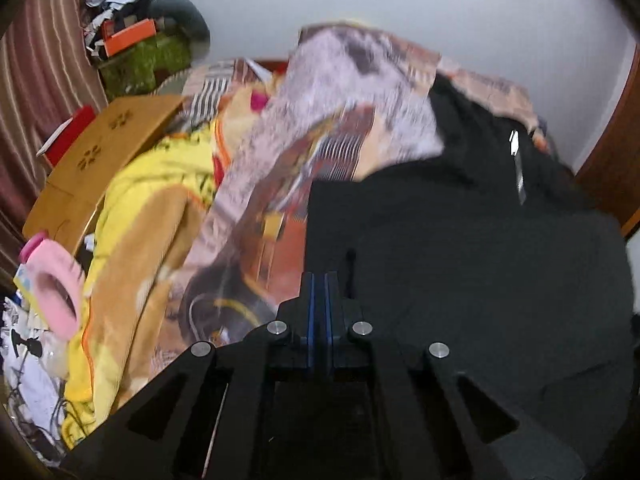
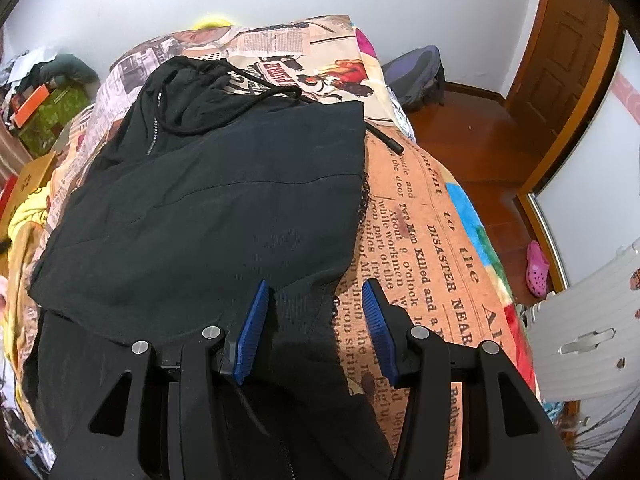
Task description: Fold large clothes
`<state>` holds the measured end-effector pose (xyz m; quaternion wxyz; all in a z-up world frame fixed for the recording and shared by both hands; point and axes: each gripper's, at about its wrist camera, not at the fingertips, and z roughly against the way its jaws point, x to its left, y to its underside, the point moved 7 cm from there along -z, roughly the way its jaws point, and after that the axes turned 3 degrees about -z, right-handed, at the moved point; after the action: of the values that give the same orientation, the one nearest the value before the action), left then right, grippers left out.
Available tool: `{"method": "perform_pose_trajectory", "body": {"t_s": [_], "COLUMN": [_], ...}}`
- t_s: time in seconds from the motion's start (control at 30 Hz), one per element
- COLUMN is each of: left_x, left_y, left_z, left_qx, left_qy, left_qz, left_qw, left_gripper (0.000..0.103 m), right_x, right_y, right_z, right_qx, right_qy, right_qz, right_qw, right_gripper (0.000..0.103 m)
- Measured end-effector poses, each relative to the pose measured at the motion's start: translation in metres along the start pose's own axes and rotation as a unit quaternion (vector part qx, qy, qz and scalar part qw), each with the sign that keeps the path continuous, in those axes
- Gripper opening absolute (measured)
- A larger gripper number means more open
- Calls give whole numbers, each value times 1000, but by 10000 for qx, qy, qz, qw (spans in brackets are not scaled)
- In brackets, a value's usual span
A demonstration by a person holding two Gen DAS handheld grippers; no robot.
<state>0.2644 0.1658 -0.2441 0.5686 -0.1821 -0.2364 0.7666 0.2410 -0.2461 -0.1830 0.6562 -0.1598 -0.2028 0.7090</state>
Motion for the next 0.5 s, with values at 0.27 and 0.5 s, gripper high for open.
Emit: {"method": "perform_pose_trajectory", "body": {"t_s": [0.27,0.5], "left_x": [-13,-48], "left_y": [4,-33], "left_z": [3,25], "left_qx": [172,-284], "left_qy": [97,226], "left_qz": [-177,-494], "left_qw": [9996,9981], "left_gripper": [23,52], "right_x": [10,27], "right_y": [-12,-50], "right_z": [4,18], "right_qx": [-71,-503], "right_qy": [-33,-249], "right_qz": [185,304], "right_qw": [9998,9980], "right_gripper": [45,45]}}
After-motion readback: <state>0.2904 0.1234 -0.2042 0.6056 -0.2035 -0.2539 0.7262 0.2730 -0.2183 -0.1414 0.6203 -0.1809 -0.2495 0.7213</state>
